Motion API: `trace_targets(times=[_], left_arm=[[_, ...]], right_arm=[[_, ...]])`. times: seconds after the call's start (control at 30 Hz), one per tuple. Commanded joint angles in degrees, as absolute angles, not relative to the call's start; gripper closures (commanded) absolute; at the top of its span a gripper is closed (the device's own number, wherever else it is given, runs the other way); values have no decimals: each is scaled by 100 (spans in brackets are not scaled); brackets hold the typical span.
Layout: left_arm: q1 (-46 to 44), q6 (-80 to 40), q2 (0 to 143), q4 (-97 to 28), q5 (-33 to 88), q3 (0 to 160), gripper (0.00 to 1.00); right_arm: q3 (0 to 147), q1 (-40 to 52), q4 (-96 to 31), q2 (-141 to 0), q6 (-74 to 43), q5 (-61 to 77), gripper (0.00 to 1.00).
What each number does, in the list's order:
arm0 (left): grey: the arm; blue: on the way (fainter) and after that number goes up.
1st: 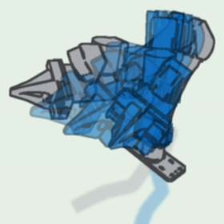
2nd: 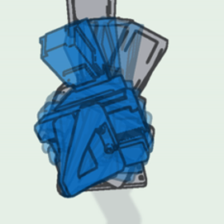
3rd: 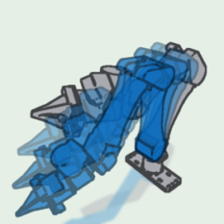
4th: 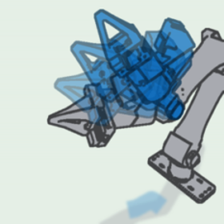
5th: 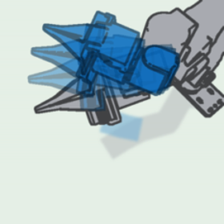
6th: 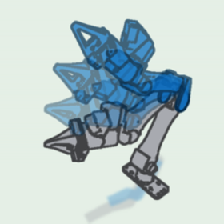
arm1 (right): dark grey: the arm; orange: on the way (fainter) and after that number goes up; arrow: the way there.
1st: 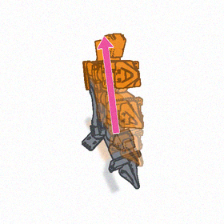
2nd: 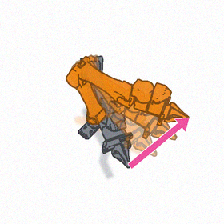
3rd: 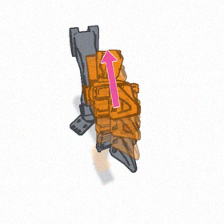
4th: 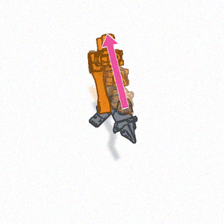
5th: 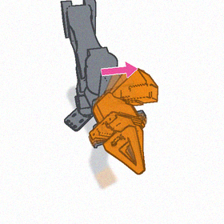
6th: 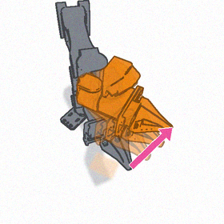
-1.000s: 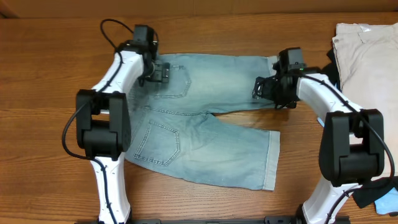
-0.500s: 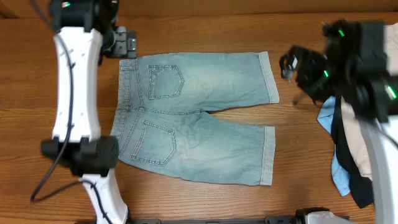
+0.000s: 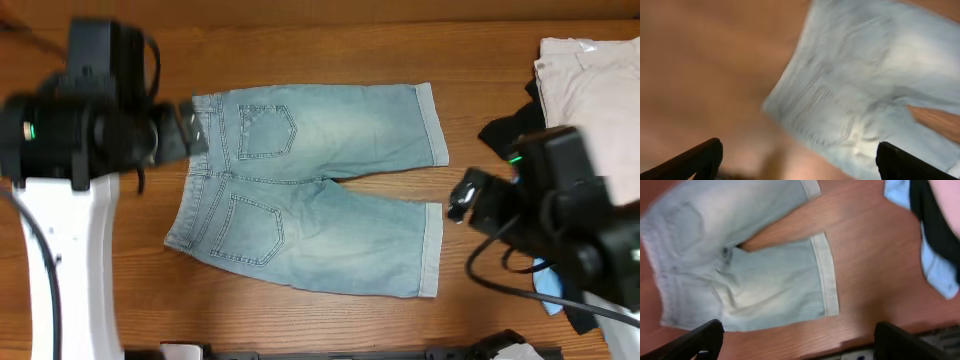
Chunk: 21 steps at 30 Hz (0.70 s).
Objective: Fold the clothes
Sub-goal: 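Move both grippers down to the leg hems of the shorts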
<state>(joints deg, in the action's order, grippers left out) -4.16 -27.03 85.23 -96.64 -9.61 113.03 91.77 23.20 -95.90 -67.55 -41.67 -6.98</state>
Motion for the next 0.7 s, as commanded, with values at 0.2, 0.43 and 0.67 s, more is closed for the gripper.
trace_targets(times=[0.2,0.43,0.67], left_arm=[[-403,-8486,7081,-8573,-2893,6873,0],[-329,-8427,7568,-6967,-2888,5498,15],[384,-7157,8569,-5798,-1999,5286,28]], right_arm=[[7194,2952,-8099,-6827,-5081,-1133,0],[6840,2952,-8020,-6866,-5083,-1129,0],[6820,2956,-8016,-6910,-5083,-1059,0]])
